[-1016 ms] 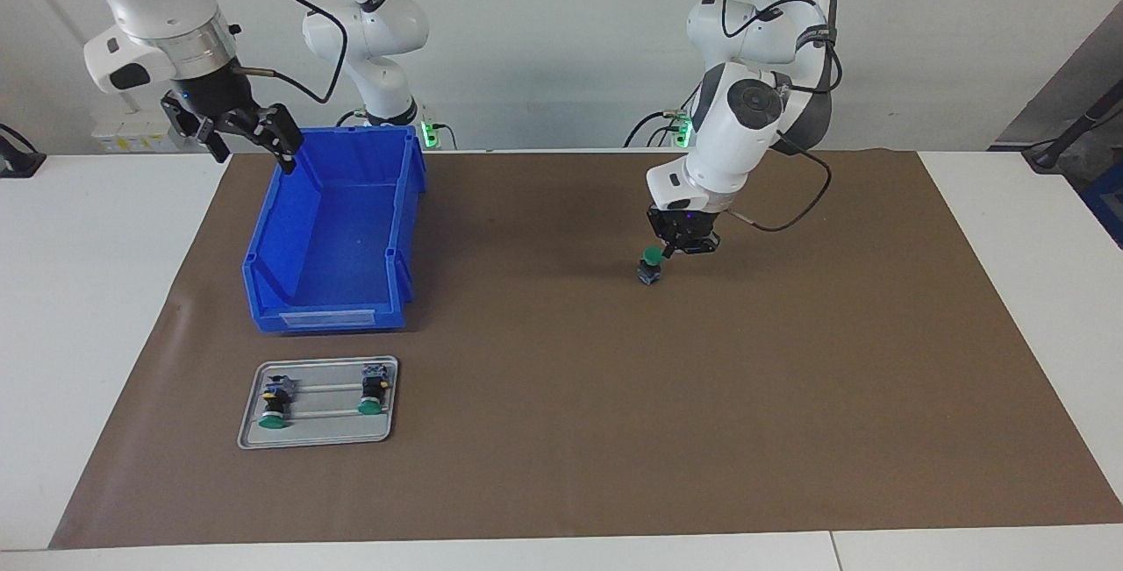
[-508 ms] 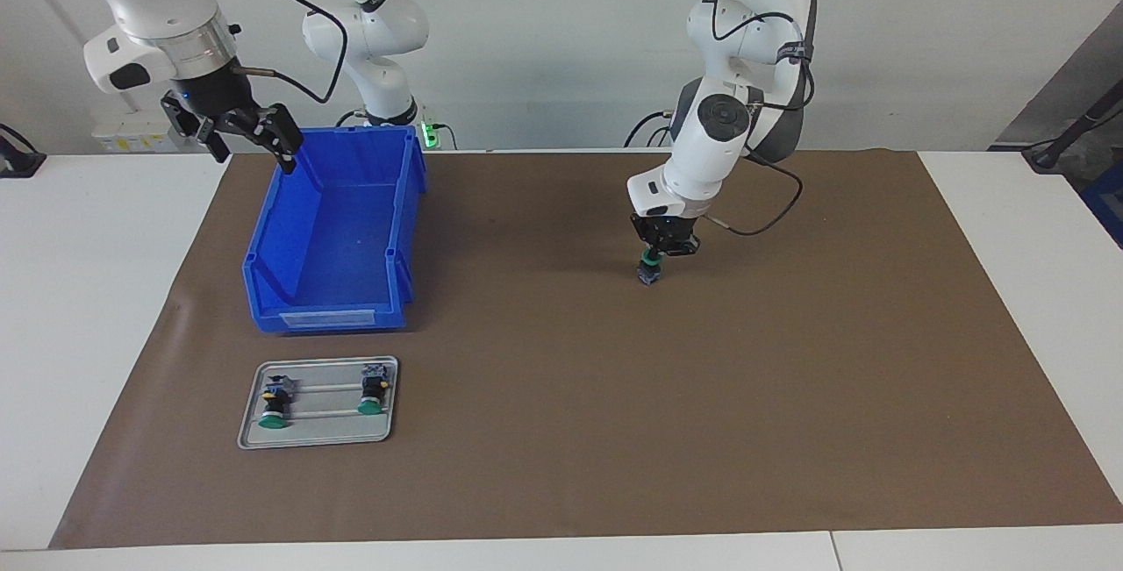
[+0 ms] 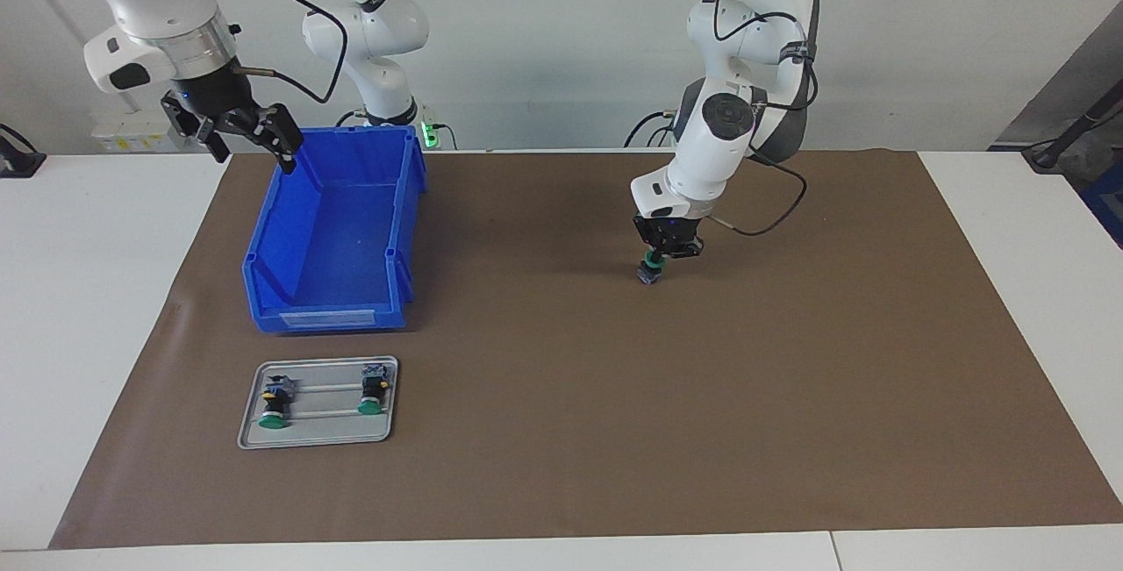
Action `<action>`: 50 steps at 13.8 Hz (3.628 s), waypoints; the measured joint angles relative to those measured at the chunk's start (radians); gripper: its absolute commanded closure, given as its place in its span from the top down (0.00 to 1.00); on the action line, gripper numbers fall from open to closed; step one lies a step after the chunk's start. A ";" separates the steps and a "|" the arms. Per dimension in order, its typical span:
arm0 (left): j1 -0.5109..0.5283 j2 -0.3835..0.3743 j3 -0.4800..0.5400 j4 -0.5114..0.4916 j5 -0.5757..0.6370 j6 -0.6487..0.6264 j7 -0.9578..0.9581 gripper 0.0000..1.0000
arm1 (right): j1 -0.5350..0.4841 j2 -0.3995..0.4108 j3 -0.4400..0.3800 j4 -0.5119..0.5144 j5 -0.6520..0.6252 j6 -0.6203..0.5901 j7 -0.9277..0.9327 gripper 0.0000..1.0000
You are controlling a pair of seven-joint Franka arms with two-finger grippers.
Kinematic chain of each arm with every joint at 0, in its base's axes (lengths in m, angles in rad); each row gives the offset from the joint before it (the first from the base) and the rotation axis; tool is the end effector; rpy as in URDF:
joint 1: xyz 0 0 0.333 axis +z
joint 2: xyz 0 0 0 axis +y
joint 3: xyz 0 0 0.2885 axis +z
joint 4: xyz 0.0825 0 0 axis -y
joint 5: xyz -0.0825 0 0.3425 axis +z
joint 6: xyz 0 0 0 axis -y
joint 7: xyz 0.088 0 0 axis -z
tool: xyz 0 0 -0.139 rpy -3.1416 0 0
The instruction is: Place and press button with both arms
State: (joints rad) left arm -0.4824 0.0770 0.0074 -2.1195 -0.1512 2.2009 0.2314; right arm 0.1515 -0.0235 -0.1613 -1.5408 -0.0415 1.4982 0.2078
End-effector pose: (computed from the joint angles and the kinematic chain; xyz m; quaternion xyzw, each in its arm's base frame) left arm 0.4577 -0.2457 0.3425 0.9509 -0.3033 -0.0052 0.0607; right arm 0.4986 -0.0118 0.5833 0.9937 -0.1098 -0.0078 0.0197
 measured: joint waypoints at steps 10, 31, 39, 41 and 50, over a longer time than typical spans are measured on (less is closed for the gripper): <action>0.261 -0.122 0.021 0.129 0.009 -0.222 -0.013 1.00 | 0.000 0.000 0.000 0.000 0.000 0.000 0.000 1.00; 0.425 -0.078 0.019 0.604 0.096 -0.668 -0.136 1.00 | 0.000 -0.001 0.000 0.000 0.000 0.000 0.000 1.00; 0.439 -0.089 0.020 0.605 0.110 -0.700 -0.126 1.00 | 0.000 -0.001 0.000 -0.001 0.000 0.000 0.000 1.00; 0.439 -0.089 0.019 0.605 0.112 -0.700 -0.124 1.00 | 0.000 -0.001 0.000 -0.001 0.000 0.000 0.000 1.00; 0.451 -0.089 0.016 0.604 0.115 -0.710 -0.124 1.00 | 0.000 -0.001 0.000 -0.001 0.000 0.000 0.000 1.00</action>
State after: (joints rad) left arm -0.0316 -0.0120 0.0231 -1.5154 -0.0363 1.4912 0.1070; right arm 0.1515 -0.0243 -0.1613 -1.5416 -0.0415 1.4982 0.2078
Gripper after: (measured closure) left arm 0.000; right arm 0.000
